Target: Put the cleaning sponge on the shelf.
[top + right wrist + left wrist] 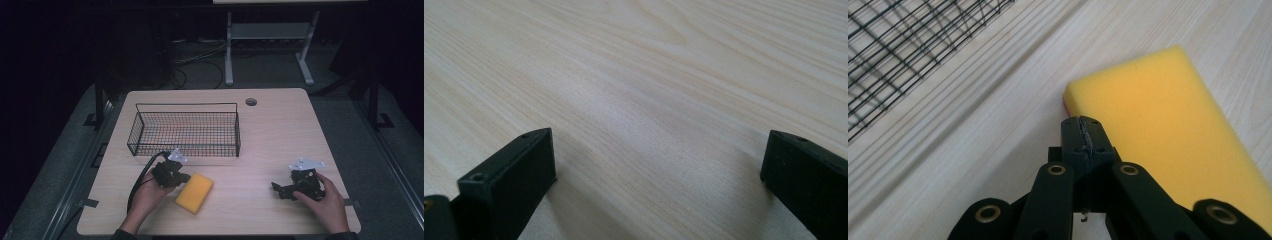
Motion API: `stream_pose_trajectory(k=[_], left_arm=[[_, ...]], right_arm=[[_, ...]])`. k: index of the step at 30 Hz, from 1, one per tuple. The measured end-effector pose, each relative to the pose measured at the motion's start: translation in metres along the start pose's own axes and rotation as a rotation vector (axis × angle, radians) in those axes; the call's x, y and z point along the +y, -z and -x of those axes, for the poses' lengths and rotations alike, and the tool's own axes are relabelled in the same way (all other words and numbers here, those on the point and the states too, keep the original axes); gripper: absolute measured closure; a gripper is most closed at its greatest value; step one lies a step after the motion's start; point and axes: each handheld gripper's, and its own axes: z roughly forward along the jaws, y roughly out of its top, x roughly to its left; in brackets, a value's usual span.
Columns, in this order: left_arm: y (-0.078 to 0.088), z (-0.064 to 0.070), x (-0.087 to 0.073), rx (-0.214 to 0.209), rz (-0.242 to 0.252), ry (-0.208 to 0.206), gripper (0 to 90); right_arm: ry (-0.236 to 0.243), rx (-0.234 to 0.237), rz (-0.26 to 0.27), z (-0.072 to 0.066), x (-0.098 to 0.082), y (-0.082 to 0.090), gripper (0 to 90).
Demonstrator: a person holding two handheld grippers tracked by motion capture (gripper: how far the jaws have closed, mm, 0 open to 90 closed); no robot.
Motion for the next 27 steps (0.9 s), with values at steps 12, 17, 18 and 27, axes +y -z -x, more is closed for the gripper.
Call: stream_pose_trajectory(k=[12,17,18,27], left_arm=[[-0.013,0.007,0.017,-0.022,-0.008,-0.04,89.7],[-0.018,0.012,0.025,-0.036,-0.015,-0.056,89.7],[-0.019,0.013,0.027,-0.039,-0.016,-0.061,89.7],[-0.021,0.017,0.036,-0.048,-0.028,-0.076,89.6]], right_arm=[[0.001,0.0,0.0,0.0,0.0,0.0,0.3],[0.001,0.0,0.0,0.0,0.0,0.0,0.3],[0.001,0.0,0.0,0.0,0.0,0.0,0.4],[0.001,0.0,0.0,0.0,0.0,0.0,0.3]])
